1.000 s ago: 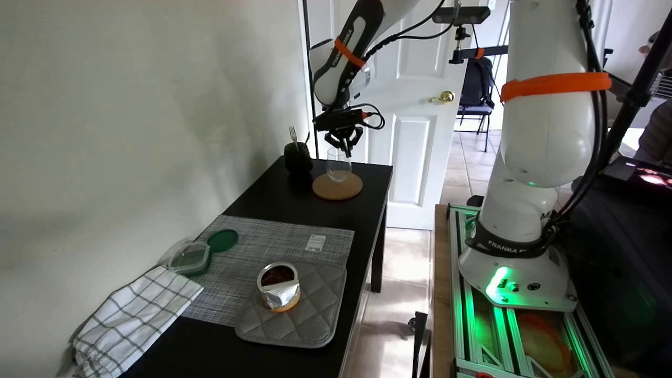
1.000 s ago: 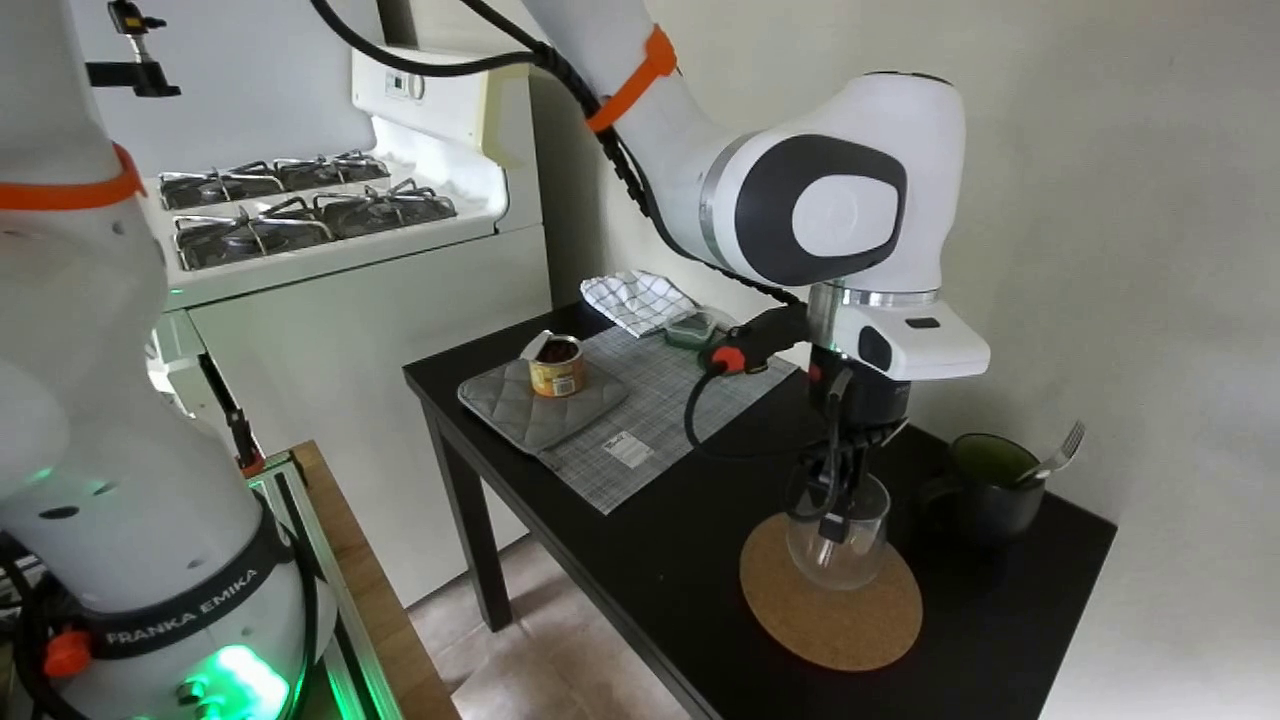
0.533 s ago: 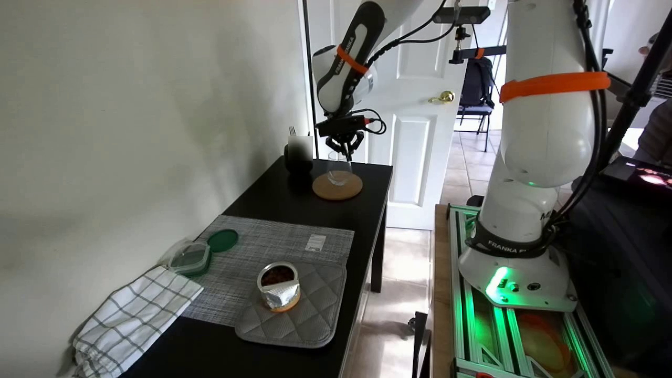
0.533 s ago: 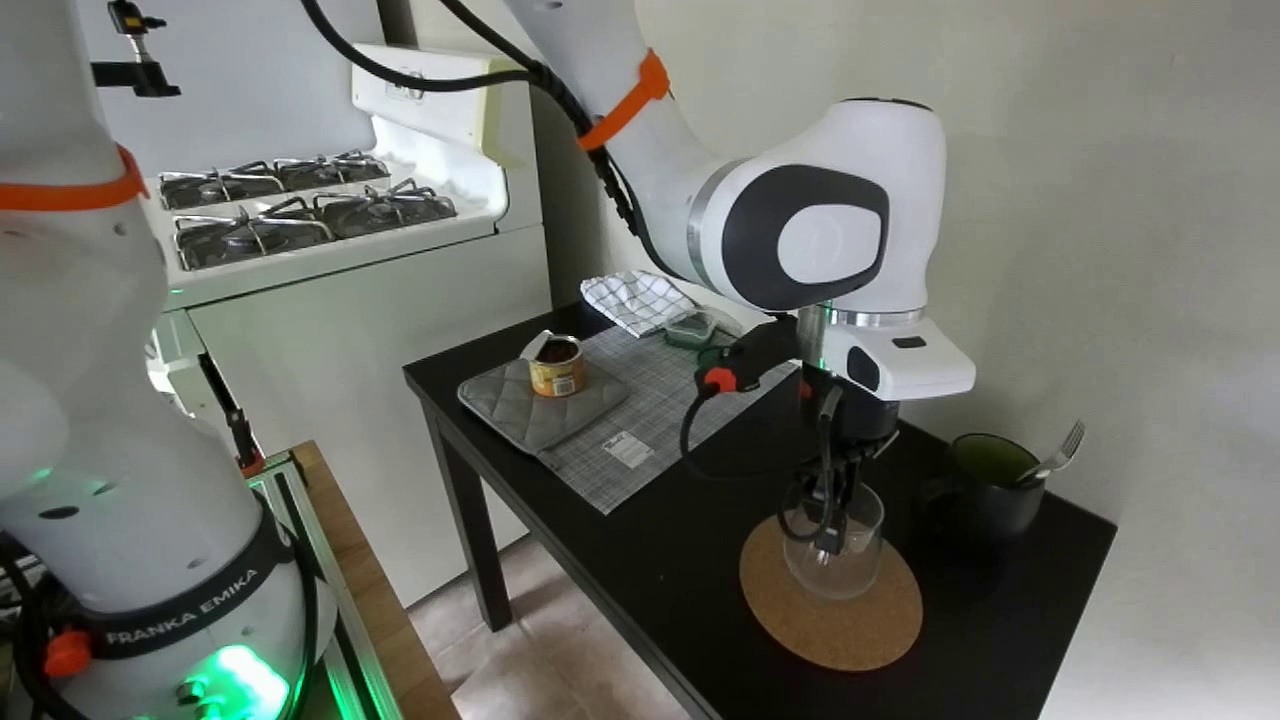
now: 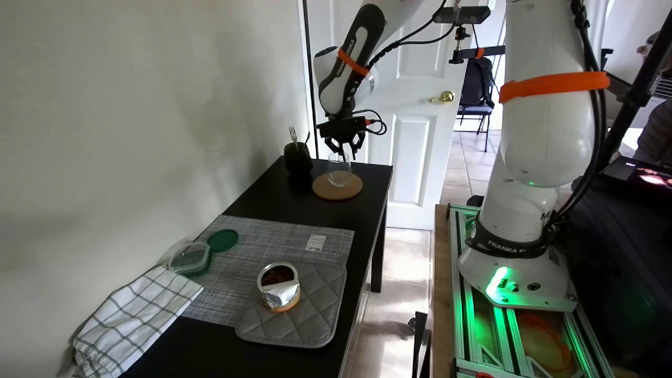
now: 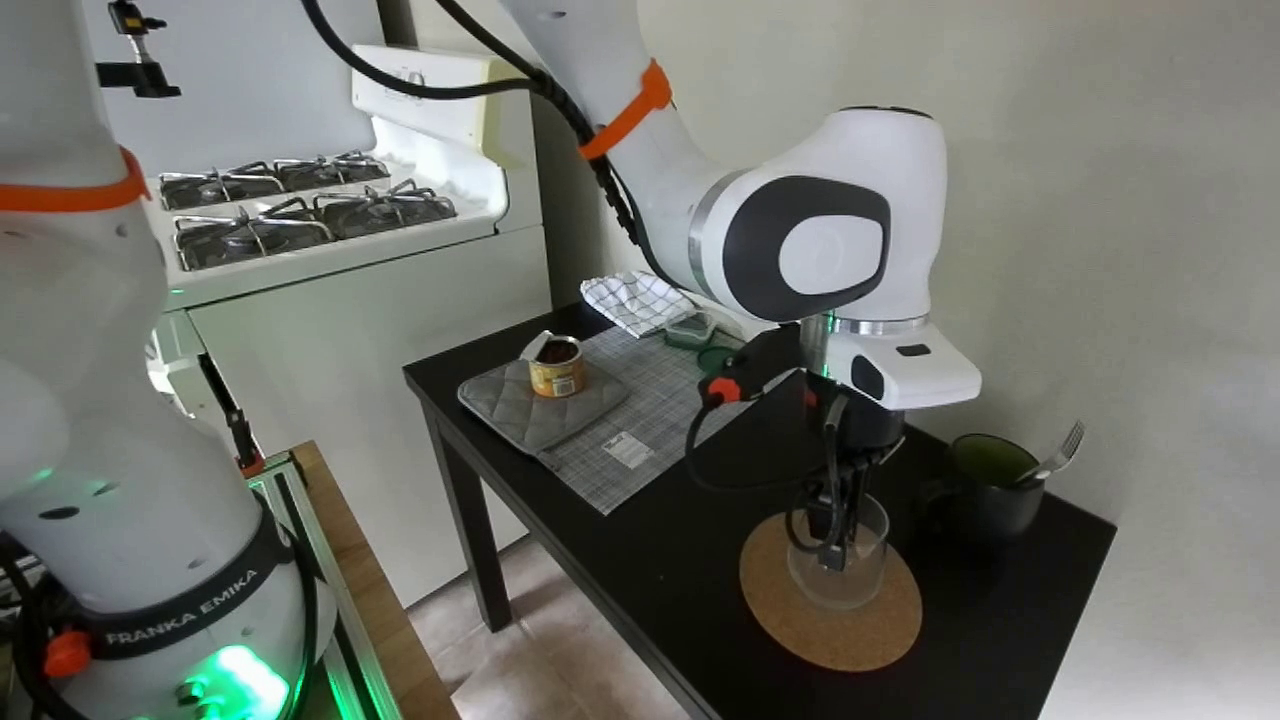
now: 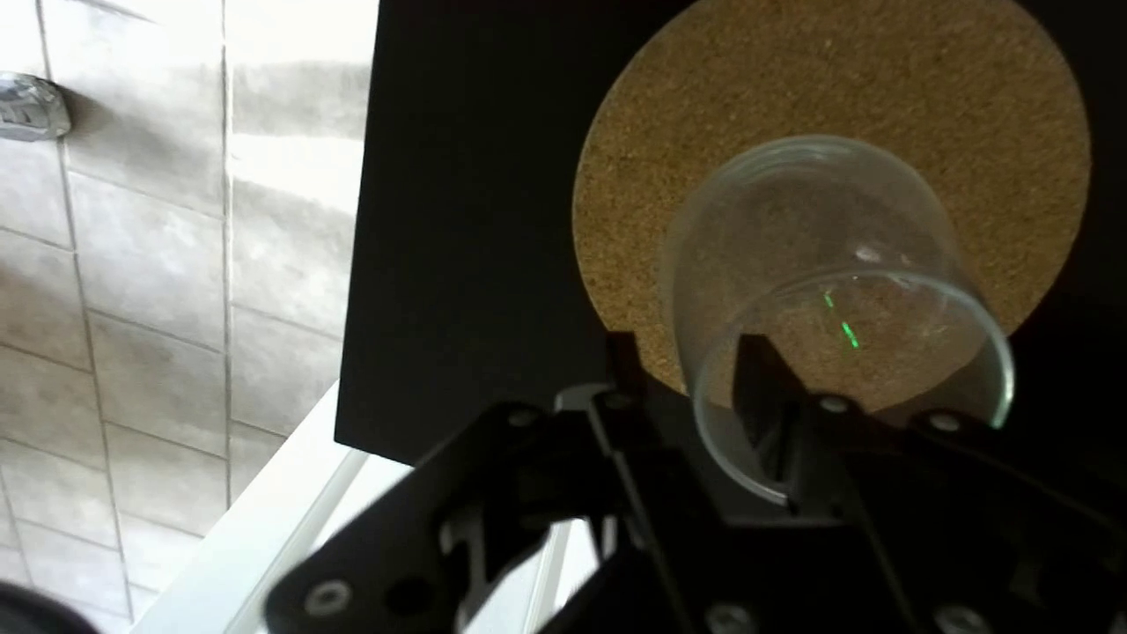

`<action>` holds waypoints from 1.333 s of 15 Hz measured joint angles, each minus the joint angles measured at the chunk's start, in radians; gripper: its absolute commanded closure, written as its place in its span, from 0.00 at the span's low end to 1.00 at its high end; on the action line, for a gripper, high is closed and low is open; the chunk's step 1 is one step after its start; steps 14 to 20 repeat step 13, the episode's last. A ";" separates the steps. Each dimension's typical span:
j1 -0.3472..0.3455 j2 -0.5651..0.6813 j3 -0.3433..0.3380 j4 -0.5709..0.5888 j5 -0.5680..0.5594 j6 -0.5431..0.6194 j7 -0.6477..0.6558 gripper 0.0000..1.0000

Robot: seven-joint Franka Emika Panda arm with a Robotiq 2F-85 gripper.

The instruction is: Move the glass cup to the right

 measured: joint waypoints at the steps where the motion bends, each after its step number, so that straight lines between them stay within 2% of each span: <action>1: 0.000 0.000 -0.001 0.000 -0.001 0.000 0.000 0.27; 4: 0.000 -0.001 -0.002 0.000 -0.002 0.000 0.000 0.03; 5: 0.000 -0.003 -0.003 0.001 -0.002 0.000 0.000 0.01; 10: -0.003 -0.078 -0.010 -0.005 -0.005 0.005 -0.019 0.00; 13: -0.010 -0.166 -0.007 -0.035 0.045 0.012 -0.106 0.00; 20: -0.010 -0.166 -0.007 -0.035 0.045 0.012 -0.106 0.00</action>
